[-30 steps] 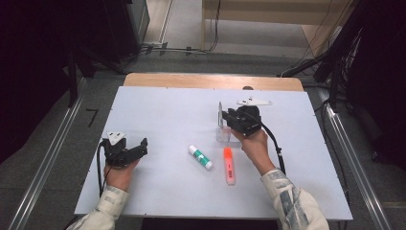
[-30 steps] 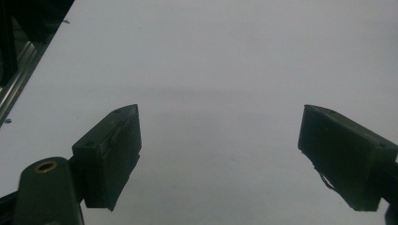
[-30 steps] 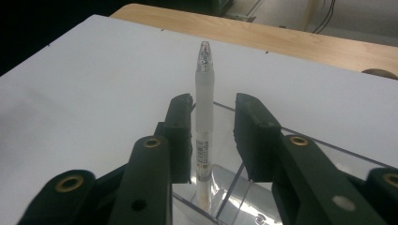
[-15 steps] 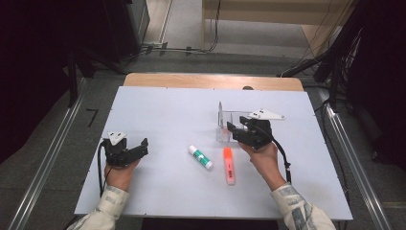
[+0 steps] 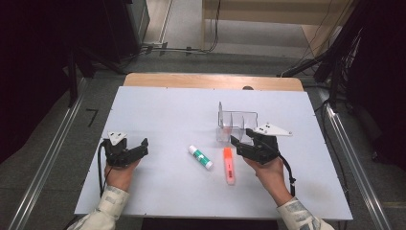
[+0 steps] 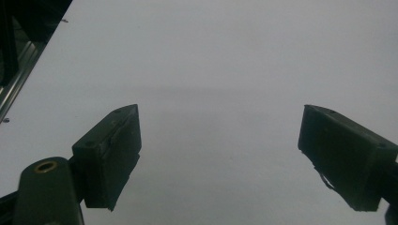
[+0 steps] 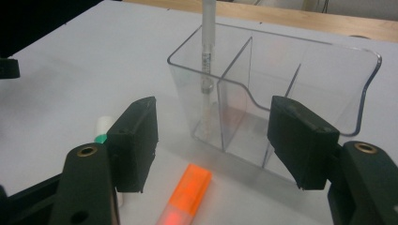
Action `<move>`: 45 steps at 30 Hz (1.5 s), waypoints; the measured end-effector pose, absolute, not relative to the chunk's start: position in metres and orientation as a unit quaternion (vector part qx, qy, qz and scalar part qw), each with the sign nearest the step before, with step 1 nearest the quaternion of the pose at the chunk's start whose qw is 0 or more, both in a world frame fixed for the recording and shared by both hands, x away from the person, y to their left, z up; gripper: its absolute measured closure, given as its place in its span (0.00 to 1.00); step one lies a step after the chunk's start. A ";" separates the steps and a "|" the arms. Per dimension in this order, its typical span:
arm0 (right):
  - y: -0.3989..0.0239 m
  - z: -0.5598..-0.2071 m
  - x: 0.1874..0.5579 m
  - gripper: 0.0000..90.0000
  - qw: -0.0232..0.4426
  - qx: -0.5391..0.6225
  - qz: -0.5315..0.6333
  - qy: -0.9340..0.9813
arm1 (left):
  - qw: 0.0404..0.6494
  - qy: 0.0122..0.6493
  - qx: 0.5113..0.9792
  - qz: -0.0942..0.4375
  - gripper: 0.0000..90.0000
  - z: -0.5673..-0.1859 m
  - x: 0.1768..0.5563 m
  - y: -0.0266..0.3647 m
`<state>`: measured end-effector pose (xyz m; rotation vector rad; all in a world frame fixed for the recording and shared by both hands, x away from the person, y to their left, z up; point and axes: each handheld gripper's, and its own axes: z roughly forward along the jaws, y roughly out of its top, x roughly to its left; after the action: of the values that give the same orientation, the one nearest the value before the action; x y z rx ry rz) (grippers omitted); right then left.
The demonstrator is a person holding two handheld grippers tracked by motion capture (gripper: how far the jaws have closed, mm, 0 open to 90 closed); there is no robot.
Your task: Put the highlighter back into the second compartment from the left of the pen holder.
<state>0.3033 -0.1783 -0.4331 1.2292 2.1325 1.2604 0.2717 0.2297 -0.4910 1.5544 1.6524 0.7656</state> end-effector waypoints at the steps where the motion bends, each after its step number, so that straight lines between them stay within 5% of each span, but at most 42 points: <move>1: -0.179 -0.434 0.302 0.36 0.186 0.438 0.448 0.757 | 0.365 0.643 0.604 0.298 0.16 -0.491 0.272 0.230; 45: -0.170 -0.470 0.287 0.38 0.163 0.446 0.393 0.788 | 0.369 0.641 0.604 0.296 0.16 -0.490 0.271 0.230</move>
<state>0.2872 -0.1701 -0.4702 1.2712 2.2465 1.1224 0.2713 0.2298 -0.4902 1.5509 1.6459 0.7609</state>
